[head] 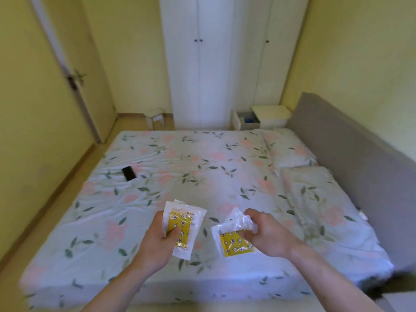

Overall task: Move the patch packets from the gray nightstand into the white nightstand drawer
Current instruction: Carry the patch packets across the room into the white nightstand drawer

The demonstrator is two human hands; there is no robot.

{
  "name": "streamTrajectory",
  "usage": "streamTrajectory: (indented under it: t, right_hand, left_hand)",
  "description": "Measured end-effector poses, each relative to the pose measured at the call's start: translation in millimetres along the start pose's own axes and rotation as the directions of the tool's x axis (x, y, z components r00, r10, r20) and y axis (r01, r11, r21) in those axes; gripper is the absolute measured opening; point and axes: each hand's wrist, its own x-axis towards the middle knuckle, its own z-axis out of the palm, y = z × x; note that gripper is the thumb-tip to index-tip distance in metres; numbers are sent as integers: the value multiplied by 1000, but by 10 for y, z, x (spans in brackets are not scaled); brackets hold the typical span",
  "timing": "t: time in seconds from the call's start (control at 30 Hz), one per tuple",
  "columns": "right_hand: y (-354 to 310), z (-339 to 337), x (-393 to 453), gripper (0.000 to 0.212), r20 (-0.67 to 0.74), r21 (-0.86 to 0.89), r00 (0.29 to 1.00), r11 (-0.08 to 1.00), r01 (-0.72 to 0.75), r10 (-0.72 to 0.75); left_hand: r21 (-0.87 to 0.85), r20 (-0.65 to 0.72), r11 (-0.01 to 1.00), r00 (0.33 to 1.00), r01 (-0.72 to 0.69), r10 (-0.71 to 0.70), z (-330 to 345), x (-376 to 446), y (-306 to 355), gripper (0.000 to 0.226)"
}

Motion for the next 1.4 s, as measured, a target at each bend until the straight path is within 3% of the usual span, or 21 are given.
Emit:
streamTrajectory:
  t: [0.33,0.6,0.9,1.03,1.13,1.4]
  right_hand:
    - [-2021,927,1603,15,177,-29,956,969,244,-235]
    - [-3593,1973,2969,20,273,40,890,929,368,-364]
    - [-5472,2987,3933,15,400,6,770,842,540,-497]
    - [-6108,3476,4238,14,416,22,749,829,559,-516]
    - [-6561,3857,4447,12,415,27,752,833,553,-512]
    - [-7541,4775,4755,19,354,14,834,894,447,-423]
  left_hand:
    - [-103,-239,989,963,104,-126,-2049,552,-775,13]
    - [-95,-308,960,910,262,-279,-3744,1150,-1461,19]
    - [-241,-491,929,790,282,-367,-5448,1281,-2195,10]
    - [-238,-554,932,750,273,-361,-6138,1432,-2565,10]
    - [-224,-563,939,751,262,-344,-6701,1583,-2873,12]
    - [-203,-449,948,837,244,-312,-8202,2002,-3582,12]
